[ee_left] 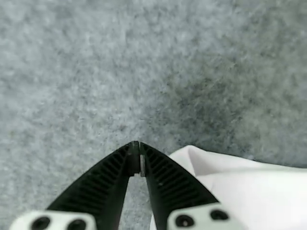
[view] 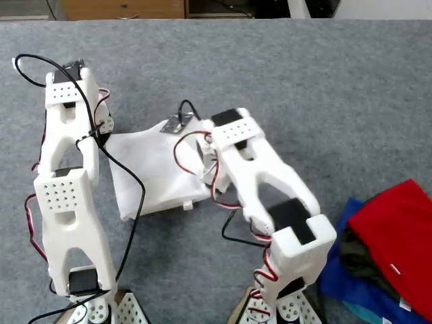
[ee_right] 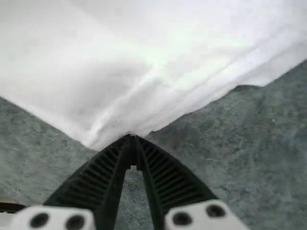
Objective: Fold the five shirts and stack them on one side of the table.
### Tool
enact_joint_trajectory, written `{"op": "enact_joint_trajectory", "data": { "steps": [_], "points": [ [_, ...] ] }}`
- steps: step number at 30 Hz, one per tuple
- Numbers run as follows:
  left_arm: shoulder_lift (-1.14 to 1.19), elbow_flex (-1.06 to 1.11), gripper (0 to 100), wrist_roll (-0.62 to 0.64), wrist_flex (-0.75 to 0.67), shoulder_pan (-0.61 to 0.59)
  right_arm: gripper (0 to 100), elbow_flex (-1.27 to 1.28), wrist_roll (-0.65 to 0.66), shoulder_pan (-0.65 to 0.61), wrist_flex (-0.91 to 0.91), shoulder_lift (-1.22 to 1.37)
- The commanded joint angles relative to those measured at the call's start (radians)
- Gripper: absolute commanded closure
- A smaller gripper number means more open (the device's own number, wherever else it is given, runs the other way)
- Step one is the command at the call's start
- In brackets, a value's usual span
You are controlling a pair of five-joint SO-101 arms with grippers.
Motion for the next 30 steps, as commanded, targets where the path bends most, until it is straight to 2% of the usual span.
{"op": "enact_joint_trajectory", "data": {
  "steps": [1,5,12,16,19,30],
  "points": [
    [-0.004,-0.012,98,-0.009,-0.009,-0.011,99.4,-0.004,0.037,0.071,-0.026,-0.077],
    [-0.016,-0.058,98,-0.009,0.002,-0.025,99.4,-0.053,0.048,0.125,-0.015,-0.186],
    [-0.108,-0.318,98,-0.009,0.170,-0.078,99.4,-0.081,0.041,0.199,-0.008,-0.461],
    [-0.185,-0.313,98,-0.011,0.173,-0.117,99.4,-0.051,0.038,0.222,0.044,-0.541],
    [-0.257,-0.236,98,-0.089,0.173,-0.120,99.3,-0.019,0.029,0.225,0.077,-0.567],
    [-0.584,0.152,98,-0.245,0.169,-0.110,99.3,0.045,-0.365,0.211,0.068,-0.564]
  ]
}}
